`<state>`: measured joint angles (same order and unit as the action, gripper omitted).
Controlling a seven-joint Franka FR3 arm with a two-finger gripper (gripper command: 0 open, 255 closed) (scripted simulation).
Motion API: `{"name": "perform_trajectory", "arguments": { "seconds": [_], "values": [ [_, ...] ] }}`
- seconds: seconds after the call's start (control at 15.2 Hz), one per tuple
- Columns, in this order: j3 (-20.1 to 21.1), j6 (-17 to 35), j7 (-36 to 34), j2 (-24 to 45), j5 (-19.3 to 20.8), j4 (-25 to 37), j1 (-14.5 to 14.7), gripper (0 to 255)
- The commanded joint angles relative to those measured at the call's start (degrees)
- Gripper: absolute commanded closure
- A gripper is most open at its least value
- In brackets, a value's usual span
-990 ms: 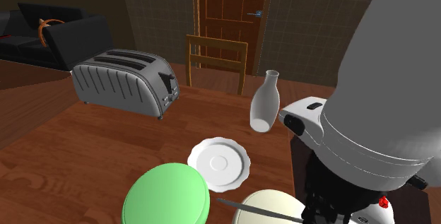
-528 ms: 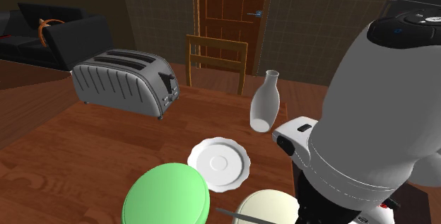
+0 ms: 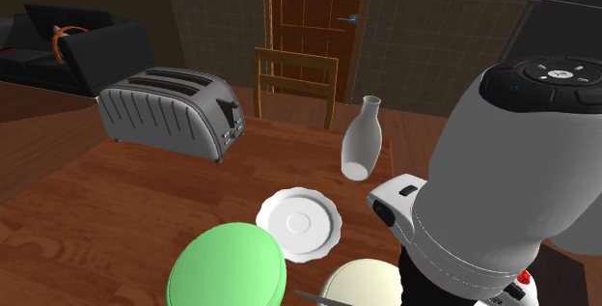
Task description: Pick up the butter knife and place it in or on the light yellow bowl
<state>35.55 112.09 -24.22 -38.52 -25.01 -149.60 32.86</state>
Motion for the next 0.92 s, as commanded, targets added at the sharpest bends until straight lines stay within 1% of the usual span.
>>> {"name": "perform_trajectory", "arguments": {
  "seconds": [0.0, 0.13, 0.2, 0.53, 0.79, 0.86],
  "values": [
    [0.0, 0.0, 0.0, 0.0, 0.0, 0.0, 0.0, 255],
    [0.0, 0.0, 0.0, 0.0, 0.0, 0.0, 0.0, 255],
    [0.0, 0.0, 0.0, 0.0, 0.0, 0.0, 0.0, 0],
    [0.0, 0.0, 0.0, 0.0, 0.0, 0.0, 0.0, 0],
    [-2.8, -7.7, -0.3, -1.7, 2.1, 5.9, -0.5, 0],
    [-2.8, -7.7, -0.3, -1.7, 2.1, 5.9, -0.5, 0]
  ]
}}
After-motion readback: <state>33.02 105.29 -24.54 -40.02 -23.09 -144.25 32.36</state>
